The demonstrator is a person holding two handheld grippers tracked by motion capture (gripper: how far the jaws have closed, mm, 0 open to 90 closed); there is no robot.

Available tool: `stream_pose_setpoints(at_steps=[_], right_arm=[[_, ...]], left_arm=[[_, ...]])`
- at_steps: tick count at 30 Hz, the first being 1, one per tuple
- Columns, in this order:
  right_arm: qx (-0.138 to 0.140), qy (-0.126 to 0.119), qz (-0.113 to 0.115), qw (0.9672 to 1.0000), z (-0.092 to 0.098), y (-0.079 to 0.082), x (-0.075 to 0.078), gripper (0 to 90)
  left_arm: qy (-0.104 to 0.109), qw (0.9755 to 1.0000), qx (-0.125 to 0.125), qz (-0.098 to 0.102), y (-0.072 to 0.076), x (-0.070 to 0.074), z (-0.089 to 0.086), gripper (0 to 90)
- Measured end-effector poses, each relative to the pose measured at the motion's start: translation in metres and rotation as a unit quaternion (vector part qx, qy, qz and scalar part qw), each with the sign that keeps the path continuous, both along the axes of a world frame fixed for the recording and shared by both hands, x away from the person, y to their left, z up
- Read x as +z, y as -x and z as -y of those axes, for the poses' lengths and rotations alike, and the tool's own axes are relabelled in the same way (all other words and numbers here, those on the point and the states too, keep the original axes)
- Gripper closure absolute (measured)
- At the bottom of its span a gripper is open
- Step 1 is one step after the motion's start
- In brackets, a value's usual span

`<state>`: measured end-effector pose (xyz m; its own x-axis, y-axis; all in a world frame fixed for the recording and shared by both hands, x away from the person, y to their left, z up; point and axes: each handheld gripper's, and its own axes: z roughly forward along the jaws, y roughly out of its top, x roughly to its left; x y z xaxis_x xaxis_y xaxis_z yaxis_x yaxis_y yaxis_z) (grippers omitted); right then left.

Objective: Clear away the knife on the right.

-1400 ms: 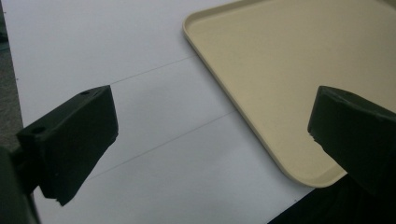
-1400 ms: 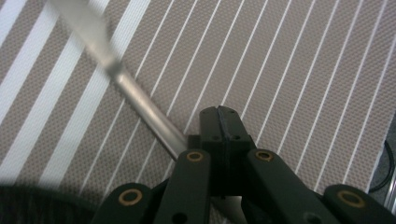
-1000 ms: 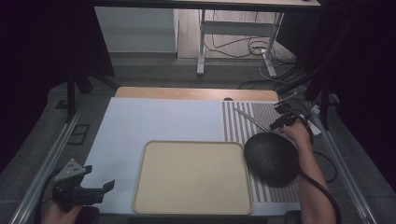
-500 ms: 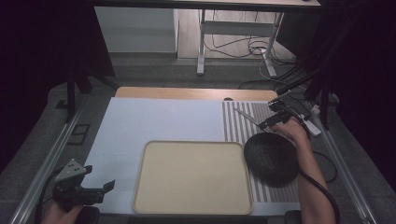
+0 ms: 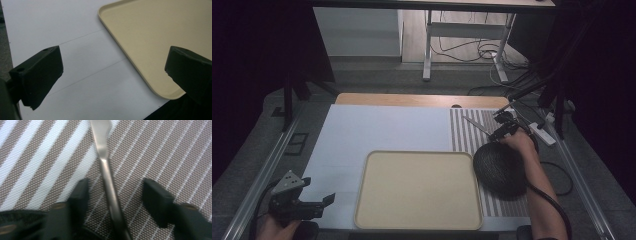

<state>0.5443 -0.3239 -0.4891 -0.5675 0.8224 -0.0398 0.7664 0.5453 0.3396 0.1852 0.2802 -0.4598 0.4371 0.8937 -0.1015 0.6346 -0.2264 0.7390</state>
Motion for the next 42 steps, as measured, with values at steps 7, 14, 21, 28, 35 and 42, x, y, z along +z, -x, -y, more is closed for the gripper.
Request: stream_pose_setpoints(at_steps=[7, 14, 21, 28, 35, 42], right_arm=[[0.027, 0.002, -0.004, 0.9996, -0.005, 0.000, 0.001, 80.3], [0.039, -0.021, 0.011, 0.9990, 0.001, -0.001, 0.001, 80.5], [0.056, -0.023, 0.041, 0.9973, -0.010, -0.003, 0.002, 80.5], [0.055, -0.060, 0.078, 0.9937, -0.021, -0.004, 0.010, 80.6], [0.058, -0.084, 0.096, 0.9901, -0.029, -0.004, 0.017, 80.6], [0.067, -0.120, 0.098, 0.9857, -0.048, -0.001, 0.025, 80.5]], left_arm=[[-0.005, 1.0000, -0.001, 0.000, 0.000, 0.000, 0.001, 1.7], [0.000, 1.0000, 0.000, 0.001, 0.000, 0.000, 0.000, 1.7], [0.000, 1.0000, 0.000, 0.001, 0.000, 0.000, 0.000, 1.7], [0.000, 1.0000, 0.000, 0.002, 0.000, 0.000, 0.000, 1.7], [0.000, 1.0000, 0.000, 0.002, 0.000, 0.000, 0.000, 1.7], [0.000, 1.0000, 0.000, 0.002, 0.000, 0.000, 0.000, 1.7]])
